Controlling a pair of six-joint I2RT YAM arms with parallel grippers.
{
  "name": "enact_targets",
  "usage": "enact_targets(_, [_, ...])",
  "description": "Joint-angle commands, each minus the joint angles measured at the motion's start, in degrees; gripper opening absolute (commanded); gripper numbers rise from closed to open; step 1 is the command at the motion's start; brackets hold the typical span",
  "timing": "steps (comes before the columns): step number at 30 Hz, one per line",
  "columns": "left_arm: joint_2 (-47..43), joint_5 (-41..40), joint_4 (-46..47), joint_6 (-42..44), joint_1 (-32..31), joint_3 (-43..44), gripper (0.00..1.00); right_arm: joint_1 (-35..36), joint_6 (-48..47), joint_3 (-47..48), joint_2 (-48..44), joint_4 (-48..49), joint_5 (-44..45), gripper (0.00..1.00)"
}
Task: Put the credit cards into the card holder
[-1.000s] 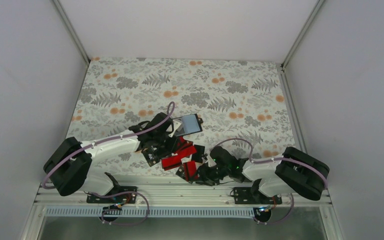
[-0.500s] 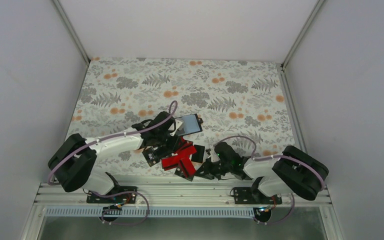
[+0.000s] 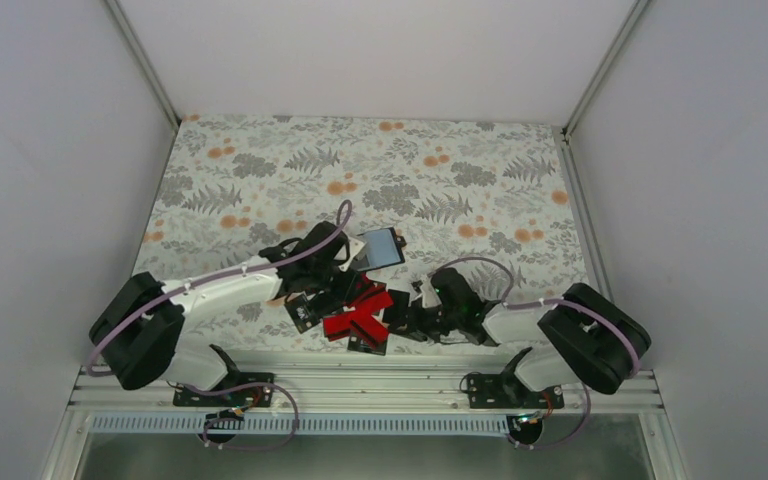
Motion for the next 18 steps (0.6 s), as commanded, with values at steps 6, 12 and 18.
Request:
enact_targets(6, [-4.8, 1.4, -0.7, 1.5, -3.5, -3.4, 0.29, -2.2, -10.6, 4.0, -5.7, -14.9, -2.0, 0.16])
enact_targets(12, [-2.0, -0.8, 2.0, -3.0, -5.7, -5.7, 0.29, 0.9, -6.6, 1.8, -14.7, -19.7, -0.3, 0.44])
enact_targets(18, [-1.1, 0.0, 5.2, -4.6, -7.2, -8.1, 0.29, 6.7, 3.4, -3.5, -17.3, -14.5, 4.5, 0.54])
